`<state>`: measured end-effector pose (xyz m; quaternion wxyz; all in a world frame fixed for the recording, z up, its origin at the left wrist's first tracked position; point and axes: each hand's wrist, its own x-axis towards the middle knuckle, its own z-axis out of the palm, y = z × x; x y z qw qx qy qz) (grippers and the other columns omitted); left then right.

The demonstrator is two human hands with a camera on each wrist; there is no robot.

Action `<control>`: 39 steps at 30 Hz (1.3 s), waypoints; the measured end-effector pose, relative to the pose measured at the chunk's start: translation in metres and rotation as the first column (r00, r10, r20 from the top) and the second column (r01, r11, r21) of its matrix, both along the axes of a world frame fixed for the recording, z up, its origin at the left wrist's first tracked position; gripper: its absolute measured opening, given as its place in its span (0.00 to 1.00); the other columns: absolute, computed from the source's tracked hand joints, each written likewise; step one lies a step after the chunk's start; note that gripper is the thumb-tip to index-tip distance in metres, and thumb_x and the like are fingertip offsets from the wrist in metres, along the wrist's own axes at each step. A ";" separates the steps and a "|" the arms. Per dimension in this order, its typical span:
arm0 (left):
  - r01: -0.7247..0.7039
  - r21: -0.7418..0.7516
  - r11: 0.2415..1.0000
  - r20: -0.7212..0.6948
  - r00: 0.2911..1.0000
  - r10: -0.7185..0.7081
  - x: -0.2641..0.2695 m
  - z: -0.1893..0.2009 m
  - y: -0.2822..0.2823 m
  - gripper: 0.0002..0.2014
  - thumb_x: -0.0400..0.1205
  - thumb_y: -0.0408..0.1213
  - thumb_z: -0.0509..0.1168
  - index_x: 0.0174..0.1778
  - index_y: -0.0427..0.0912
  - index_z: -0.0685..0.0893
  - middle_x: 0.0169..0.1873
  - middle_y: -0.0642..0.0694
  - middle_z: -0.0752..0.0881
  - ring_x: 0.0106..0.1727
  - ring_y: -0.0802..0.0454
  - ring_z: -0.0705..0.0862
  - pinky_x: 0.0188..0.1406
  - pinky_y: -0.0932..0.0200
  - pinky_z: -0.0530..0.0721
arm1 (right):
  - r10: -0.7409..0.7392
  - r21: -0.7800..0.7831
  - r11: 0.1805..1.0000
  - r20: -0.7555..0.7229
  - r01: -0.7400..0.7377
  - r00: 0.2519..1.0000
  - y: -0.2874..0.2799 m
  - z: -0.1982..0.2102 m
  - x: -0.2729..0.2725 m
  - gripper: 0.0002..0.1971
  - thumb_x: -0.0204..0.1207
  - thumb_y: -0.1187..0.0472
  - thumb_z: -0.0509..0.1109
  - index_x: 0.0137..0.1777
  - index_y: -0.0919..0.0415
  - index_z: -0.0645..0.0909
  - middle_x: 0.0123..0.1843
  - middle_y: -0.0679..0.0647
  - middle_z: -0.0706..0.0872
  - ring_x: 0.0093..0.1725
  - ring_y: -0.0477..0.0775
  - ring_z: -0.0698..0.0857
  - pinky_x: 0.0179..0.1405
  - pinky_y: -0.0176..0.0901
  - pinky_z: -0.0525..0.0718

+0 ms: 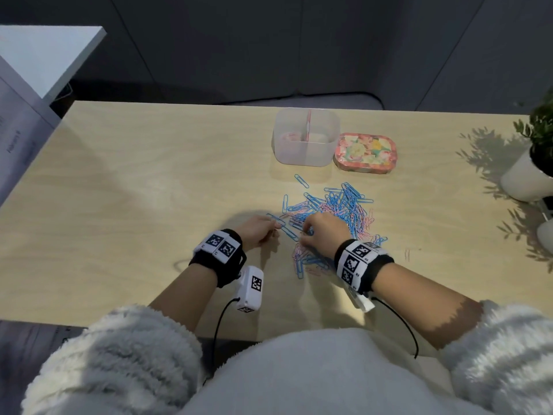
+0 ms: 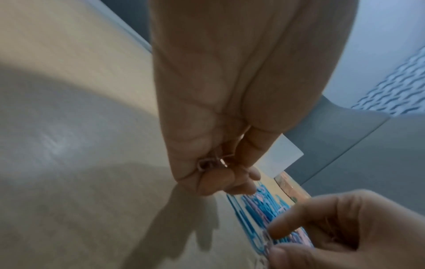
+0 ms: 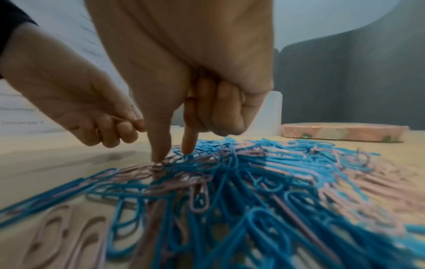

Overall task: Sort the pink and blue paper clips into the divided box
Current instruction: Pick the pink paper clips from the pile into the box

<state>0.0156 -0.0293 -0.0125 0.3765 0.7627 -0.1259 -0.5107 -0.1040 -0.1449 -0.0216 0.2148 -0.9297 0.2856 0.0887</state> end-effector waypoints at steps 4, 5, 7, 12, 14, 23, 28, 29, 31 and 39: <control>0.124 0.088 0.988 0.031 0.991 -0.127 -0.010 -0.002 -0.006 0.16 0.81 0.38 0.58 0.26 0.45 0.68 0.24 0.48 0.68 0.24 0.54 0.65 0.23 0.61 0.60 | 0.006 -0.074 0.997 -0.041 -0.009 0.999 0.004 0.001 -0.003 0.06 0.74 0.63 0.65 0.45 0.60 0.85 0.47 0.58 0.88 0.49 0.63 0.86 0.46 0.49 0.82; 0.202 0.088 0.975 0.122 0.970 -0.211 -0.013 -0.003 -0.006 0.17 0.81 0.41 0.61 0.26 0.45 0.68 0.24 0.48 0.68 0.25 0.53 0.66 0.24 0.60 0.62 | -0.016 -0.062 0.998 -0.044 0.013 0.999 0.003 0.000 -0.005 0.05 0.74 0.62 0.66 0.41 0.61 0.83 0.45 0.58 0.88 0.48 0.62 0.86 0.45 0.48 0.81; 0.351 0.142 0.926 0.296 0.877 -0.378 -0.018 -0.006 -0.005 0.18 0.79 0.43 0.65 0.25 0.46 0.68 0.25 0.48 0.72 0.30 0.50 0.72 0.30 0.58 0.67 | -0.060 -0.011 0.998 -0.038 0.060 0.997 0.001 -0.004 -0.010 0.09 0.73 0.61 0.66 0.32 0.59 0.76 0.39 0.57 0.85 0.43 0.61 0.84 0.42 0.46 0.79; 0.408 0.313 0.858 0.582 0.631 -0.512 -0.030 -0.010 -0.004 0.14 0.76 0.42 0.65 0.26 0.47 0.70 0.41 0.37 0.87 0.47 0.40 0.84 0.40 0.55 0.74 | -0.201 0.282 0.943 0.051 0.179 0.978 -0.019 0.001 -0.010 0.12 0.71 0.66 0.64 0.26 0.59 0.71 0.27 0.53 0.76 0.30 0.53 0.76 0.32 0.39 0.73; 0.396 0.297 0.869 0.600 0.630 -0.493 -0.033 -0.010 -0.006 0.11 0.76 0.43 0.66 0.31 0.46 0.74 0.44 0.38 0.88 0.48 0.39 0.84 0.41 0.55 0.75 | -0.291 0.409 0.887 0.132 0.216 0.947 -0.032 0.008 -0.008 0.12 0.70 0.67 0.65 0.27 0.60 0.71 0.27 0.54 0.74 0.28 0.50 0.73 0.30 0.38 0.71; 0.507 0.326 0.798 0.552 0.583 -0.596 -0.040 -0.008 -0.015 0.07 0.78 0.35 0.63 0.43 0.37 0.83 0.50 0.34 0.87 0.53 0.36 0.84 0.49 0.51 0.78 | -0.421 0.706 0.681 0.159 0.195 0.893 -0.069 0.055 0.023 0.13 0.74 0.70 0.69 0.28 0.63 0.76 0.10 0.47 0.75 0.10 0.40 0.68 0.11 0.26 0.63; 0.529 0.326 0.783 0.524 0.588 -0.616 -0.036 -0.011 -0.008 0.04 0.79 0.34 0.60 0.39 0.42 0.72 0.51 0.31 0.85 0.52 0.35 0.83 0.48 0.50 0.77 | -0.265 0.633 0.759 0.088 0.151 0.960 -0.084 0.078 0.051 0.05 0.73 0.70 0.71 0.36 0.71 0.83 0.21 0.52 0.80 0.14 0.41 0.70 0.11 0.27 0.67; 0.530 0.321 0.784 0.521 0.593 -0.614 -0.034 -0.012 -0.005 0.04 0.79 0.34 0.60 0.39 0.42 0.71 0.51 0.30 0.85 0.52 0.35 0.83 0.48 0.49 0.77 | -0.216 0.593 0.794 0.069 0.134 0.974 -0.087 0.082 0.057 0.04 0.73 0.70 0.71 0.40 0.73 0.84 0.24 0.56 0.78 0.16 0.42 0.69 0.12 0.27 0.67; 0.531 0.305 0.791 0.510 0.610 -0.606 -0.028 -0.012 0.000 0.03 0.78 0.33 0.60 0.40 0.42 0.73 0.50 0.30 0.84 0.51 0.35 0.83 0.47 0.50 0.77 | -0.173 0.552 0.826 0.048 0.118 0.984 -0.089 0.091 0.071 0.04 0.73 0.69 0.71 0.39 0.71 0.84 0.26 0.57 0.75 0.16 0.44 0.69 0.11 0.26 0.65; 0.378 0.134 0.916 0.516 0.763 -0.391 0.023 0.011 -0.004 0.05 0.79 0.34 0.61 0.45 0.37 0.80 0.43 0.36 0.83 0.42 0.47 0.77 0.43 0.55 0.74 | -0.505 0.682 0.676 0.154 0.279 0.849 -0.103 0.107 0.146 0.12 0.78 0.70 0.59 0.34 0.58 0.75 0.30 0.52 0.76 0.24 0.48 0.76 0.15 0.31 0.67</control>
